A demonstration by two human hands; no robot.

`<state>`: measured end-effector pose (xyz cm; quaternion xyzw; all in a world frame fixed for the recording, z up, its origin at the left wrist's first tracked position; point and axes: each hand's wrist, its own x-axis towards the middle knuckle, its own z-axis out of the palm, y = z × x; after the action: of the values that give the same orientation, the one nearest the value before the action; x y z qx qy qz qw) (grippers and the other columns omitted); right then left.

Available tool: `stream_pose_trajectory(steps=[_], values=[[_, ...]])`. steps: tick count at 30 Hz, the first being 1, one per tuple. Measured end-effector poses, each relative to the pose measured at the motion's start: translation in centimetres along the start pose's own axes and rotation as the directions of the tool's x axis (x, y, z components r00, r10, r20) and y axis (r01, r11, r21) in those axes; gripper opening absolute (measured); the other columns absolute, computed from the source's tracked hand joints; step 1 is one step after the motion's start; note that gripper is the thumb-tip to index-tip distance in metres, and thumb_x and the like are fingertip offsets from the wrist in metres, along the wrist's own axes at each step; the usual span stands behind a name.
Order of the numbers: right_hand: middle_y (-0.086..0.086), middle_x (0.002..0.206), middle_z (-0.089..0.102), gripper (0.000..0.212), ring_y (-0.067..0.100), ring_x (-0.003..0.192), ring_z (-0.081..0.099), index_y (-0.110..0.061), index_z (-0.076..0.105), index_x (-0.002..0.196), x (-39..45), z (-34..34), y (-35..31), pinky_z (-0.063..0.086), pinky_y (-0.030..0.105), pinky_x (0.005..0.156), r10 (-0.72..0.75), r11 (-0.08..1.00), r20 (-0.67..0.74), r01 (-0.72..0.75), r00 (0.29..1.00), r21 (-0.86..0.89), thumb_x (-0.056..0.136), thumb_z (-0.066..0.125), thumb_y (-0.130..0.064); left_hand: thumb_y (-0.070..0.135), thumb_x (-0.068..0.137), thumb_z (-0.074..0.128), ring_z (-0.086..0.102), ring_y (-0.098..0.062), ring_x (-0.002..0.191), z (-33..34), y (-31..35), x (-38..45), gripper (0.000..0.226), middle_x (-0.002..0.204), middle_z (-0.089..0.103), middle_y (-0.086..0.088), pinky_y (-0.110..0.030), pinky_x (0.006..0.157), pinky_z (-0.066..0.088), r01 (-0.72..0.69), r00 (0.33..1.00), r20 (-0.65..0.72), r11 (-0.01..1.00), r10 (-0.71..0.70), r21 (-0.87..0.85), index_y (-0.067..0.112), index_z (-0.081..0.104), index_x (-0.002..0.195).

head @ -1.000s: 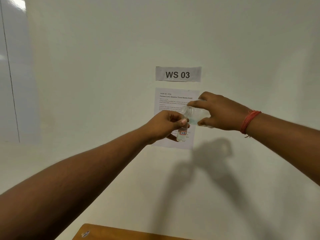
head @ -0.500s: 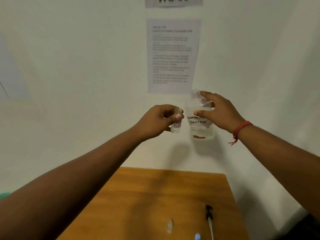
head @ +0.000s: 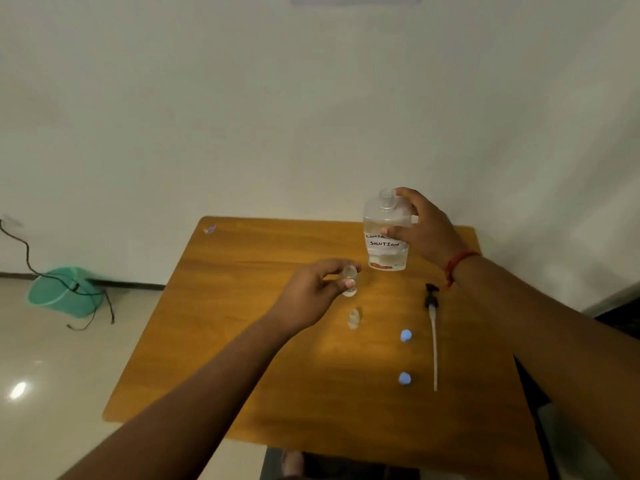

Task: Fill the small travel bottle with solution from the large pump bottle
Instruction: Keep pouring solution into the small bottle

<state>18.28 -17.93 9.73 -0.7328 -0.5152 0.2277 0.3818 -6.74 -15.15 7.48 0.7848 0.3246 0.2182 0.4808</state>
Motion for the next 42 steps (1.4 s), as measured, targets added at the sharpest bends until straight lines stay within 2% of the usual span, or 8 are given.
stream_pose_trajectory(steps=[8, 15, 19, 24, 28, 32, 36, 42], values=[[-0.005, 0.128, 0.057, 0.072, 0.019, 0.116, 0.055, -0.028, 0.047, 0.134, -1.0, 6.5, 5.3, 0.049, 0.043, 0.098, 0.076, 0.994, 0.123, -0.085, 0.99, 0.067, 0.073, 0.083, -0.02, 0.018, 0.095, 0.069, 0.064, -0.007, 0.119, 6.1, -8.5, -4.5, 0.032, 0.131, 0.069, 0.004, -0.034, 0.098, 0.055, 0.166, 0.981, 0.092, 0.985, -0.17, 0.049, 0.02, 0.07, 0.128], [-0.003, 0.134, 0.055, 0.074, 0.019, 0.118, 0.055, -0.029, 0.045, 0.137, -1.5, 9.6, 8.6, 0.048, 0.039, 0.099, 0.127, 0.991, 0.144, -0.131, 0.981, 0.015, 0.074, 0.083, -0.021, 0.009, 0.091, 0.073, 0.07, -0.016, 0.104, 8.8, -12.6, -6.2, 0.039, 0.123, 0.072, -0.004, -0.038, 0.092, 0.057, 0.277, 0.944, 0.143, 0.951, -0.296, 0.139, 0.018, 0.069, 0.129], [-0.003, 0.134, 0.053, 0.076, 0.019, 0.118, 0.054, -0.029, 0.045, 0.137, -1.4, 10.5, 9.5, 0.049, 0.041, 0.099, 0.126, 0.992, 0.151, -0.126, 0.98, -0.008, 0.072, 0.084, -0.021, 0.01, 0.092, 0.073, 0.068, -0.013, 0.108, 9.8, -13.9, -6.6, 0.04, 0.127, 0.071, -0.005, -0.021, 0.088, 0.052, 0.314, 0.926, 0.164, 0.934, -0.341, 0.171, 0.019, 0.068, 0.131], [-0.002, 0.133, 0.053, 0.076, 0.019, 0.118, 0.054, -0.028, 0.046, 0.137, -1.1, 11.1, 10.3, 0.05, 0.043, 0.098, 0.122, 0.993, 0.157, -0.119, 0.98, -0.028, 0.071, 0.084, -0.021, 0.009, 0.093, 0.071, 0.058, 0.007, 0.099, 10.6, -15.4, -7.3, 0.039, 0.13, 0.069, -0.004, 0.004, 0.077, 0.039, 0.326, 0.914, 0.188, 0.926, -0.361, 0.192, 0.016, 0.067, 0.131], [-0.001, 0.134, 0.053, 0.077, 0.02, 0.118, 0.054, -0.027, 0.045, 0.137, -0.4, 11.3, 10.4, 0.051, 0.044, 0.097, 0.11, 0.994, 0.152, -0.105, 0.982, -0.04, 0.071, 0.084, -0.02, 0.012, 0.094, 0.07, 0.067, -0.012, 0.111, 11.3, -16.5, -7.8, 0.038, 0.13, 0.069, -0.004, -0.009, 0.086, 0.048, 0.326, 0.909, 0.213, 0.929, -0.359, 0.178, 0.019, 0.067, 0.132], [0.0, 0.135, 0.052, 0.078, 0.02, 0.12, 0.052, -0.027, 0.044, 0.139, 0.3, 11.4, 10.8, 0.051, 0.043, 0.097, 0.102, 0.994, 0.159, -0.095, 0.982, -0.054, 0.072, 0.083, -0.021, 0.01, 0.094, 0.07, 0.069, -0.014, 0.11, 11.8, -17.2, -8.1, 0.04, 0.13, 0.069, -0.004, -0.033, 0.095, 0.056, 0.325, 0.906, 0.232, 0.933, -0.355, 0.156, 0.018, 0.066, 0.133], [0.0, 0.136, 0.051, 0.078, 0.02, 0.122, 0.051, -0.025, 0.043, 0.14, 1.1, 11.5, 11.2, 0.05, 0.044, 0.098, 0.1, 0.994, 0.166, -0.092, 0.981, -0.053, 0.073, 0.083, -0.02, 0.009, 0.094, 0.07, 0.069, -0.013, 0.109, 12.0, -17.5, -8.0, 0.04, 0.131, 0.069, -0.003, -0.027, 0.095, 0.056, 0.324, 0.905, 0.239, 0.934, -0.351, 0.148, 0.019, 0.066, 0.132], [-0.001, 0.136, 0.052, 0.078, 0.02, 0.122, 0.052, -0.028, 0.042, 0.14, 2.3, 11.8, 11.3, 0.05, 0.045, 0.099, 0.096, 0.995, 0.181, -0.094, 0.979, -0.025, 0.074, 0.082, -0.02, 0.006, 0.094, 0.068, 0.068, -0.01, 0.105, 11.9, -17.7, -8.0, 0.04, 0.129, 0.068, -0.004, 0.002, 0.083, 0.042, 0.313, 0.905, 0.254, 0.938, -0.342, 0.149, 0.015, 0.065, 0.133]])
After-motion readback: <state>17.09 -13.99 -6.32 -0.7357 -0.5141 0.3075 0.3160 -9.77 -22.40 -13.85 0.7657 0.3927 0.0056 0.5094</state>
